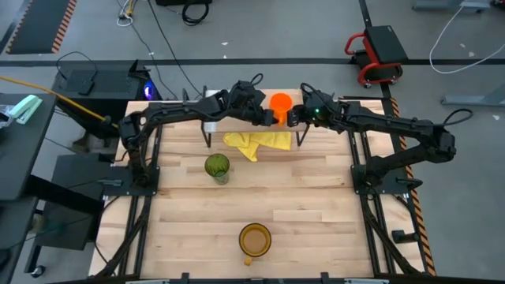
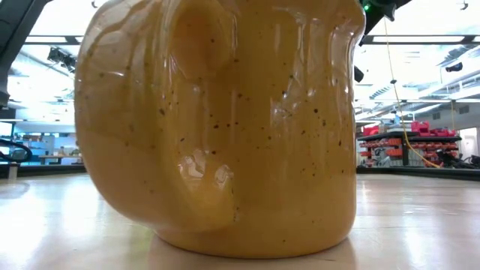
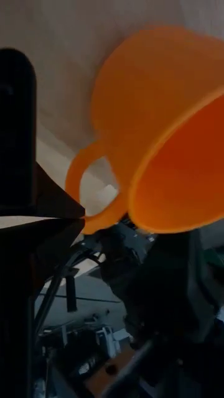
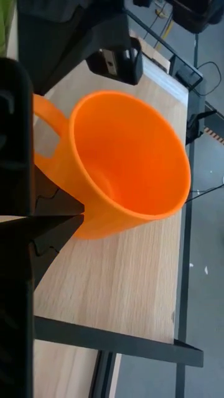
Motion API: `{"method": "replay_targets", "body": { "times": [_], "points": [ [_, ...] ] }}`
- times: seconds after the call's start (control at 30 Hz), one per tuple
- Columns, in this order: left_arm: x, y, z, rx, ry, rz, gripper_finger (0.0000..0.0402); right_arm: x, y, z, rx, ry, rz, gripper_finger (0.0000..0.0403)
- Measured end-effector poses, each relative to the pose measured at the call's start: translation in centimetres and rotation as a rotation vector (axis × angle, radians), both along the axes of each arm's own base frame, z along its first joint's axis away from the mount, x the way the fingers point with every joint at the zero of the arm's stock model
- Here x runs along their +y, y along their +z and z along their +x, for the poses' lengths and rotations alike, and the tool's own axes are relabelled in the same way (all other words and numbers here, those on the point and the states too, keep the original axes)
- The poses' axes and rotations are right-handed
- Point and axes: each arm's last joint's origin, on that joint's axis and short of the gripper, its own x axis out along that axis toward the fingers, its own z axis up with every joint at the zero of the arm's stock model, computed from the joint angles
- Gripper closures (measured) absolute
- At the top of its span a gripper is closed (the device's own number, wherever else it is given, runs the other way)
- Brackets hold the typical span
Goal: Stack small to large cups/mugs on shelf
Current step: Put the orange mug on the shelf
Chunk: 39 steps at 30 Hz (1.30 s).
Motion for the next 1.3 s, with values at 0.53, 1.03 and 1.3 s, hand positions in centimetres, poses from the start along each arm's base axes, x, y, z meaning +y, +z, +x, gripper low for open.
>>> {"method": "replay_targets", "body": {
  "times": [0.53,1.03,1.3],
  "points": [
    [-0.4,-0.2,-0.1,0.008,-0.092,-0.037,0.0384,0.1,0.2,-0.6,0.017,-0.012,0.0,0.0403],
    [1.3,1.8,-4.0,0.135,-0.012,-0.011,0.0387,0.8,2.0,-3.1,-0.02,-0.047,-0.027,0.0403],
    [2.4,1.5,-4.1,0.144,0.072,0.005,0.0391,0.7,1.7,-2.8,-0.015,-0.045,-0.012,0.0403]
  ]
}}
